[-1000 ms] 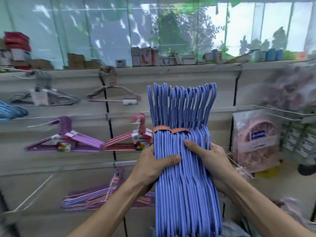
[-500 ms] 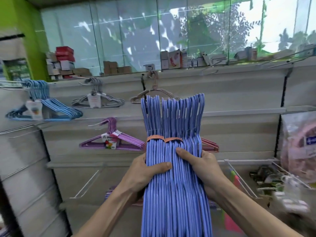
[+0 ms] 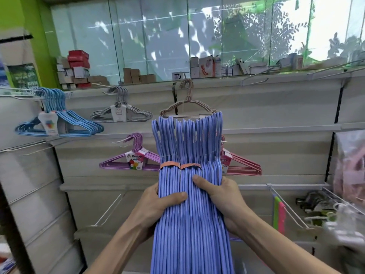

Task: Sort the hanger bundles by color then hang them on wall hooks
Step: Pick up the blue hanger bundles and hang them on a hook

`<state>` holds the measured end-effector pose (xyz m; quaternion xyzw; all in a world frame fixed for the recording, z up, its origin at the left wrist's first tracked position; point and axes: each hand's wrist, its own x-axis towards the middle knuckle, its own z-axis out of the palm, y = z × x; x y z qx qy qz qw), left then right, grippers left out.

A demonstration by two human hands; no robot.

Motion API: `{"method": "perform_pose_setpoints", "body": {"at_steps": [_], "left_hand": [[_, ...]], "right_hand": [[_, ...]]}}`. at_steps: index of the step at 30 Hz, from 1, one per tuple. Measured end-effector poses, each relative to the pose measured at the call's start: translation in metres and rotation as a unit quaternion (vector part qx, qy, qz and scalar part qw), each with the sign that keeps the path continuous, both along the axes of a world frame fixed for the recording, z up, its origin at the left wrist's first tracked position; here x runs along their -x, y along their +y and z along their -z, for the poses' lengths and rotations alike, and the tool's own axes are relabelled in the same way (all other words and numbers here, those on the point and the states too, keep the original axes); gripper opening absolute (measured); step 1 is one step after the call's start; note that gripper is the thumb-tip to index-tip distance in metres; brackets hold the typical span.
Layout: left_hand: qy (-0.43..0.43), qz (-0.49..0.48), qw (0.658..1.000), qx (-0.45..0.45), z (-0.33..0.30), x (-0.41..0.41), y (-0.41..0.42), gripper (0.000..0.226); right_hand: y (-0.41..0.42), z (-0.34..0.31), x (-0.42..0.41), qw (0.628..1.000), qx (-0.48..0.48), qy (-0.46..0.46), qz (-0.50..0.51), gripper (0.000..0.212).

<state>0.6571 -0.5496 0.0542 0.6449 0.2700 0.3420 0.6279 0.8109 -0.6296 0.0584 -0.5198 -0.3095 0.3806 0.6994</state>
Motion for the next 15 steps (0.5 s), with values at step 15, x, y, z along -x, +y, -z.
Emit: {"method": "perform_pose_setpoints", "body": {"at_steps": [15], "left_hand": [[-0.013,-0.067,0.998,0.016,0.012,0.066,0.023,0.045]], "right_hand": [[0.047,0.01,0.056,0.998,0.013,-0.009,-0.066,0.027]]}}
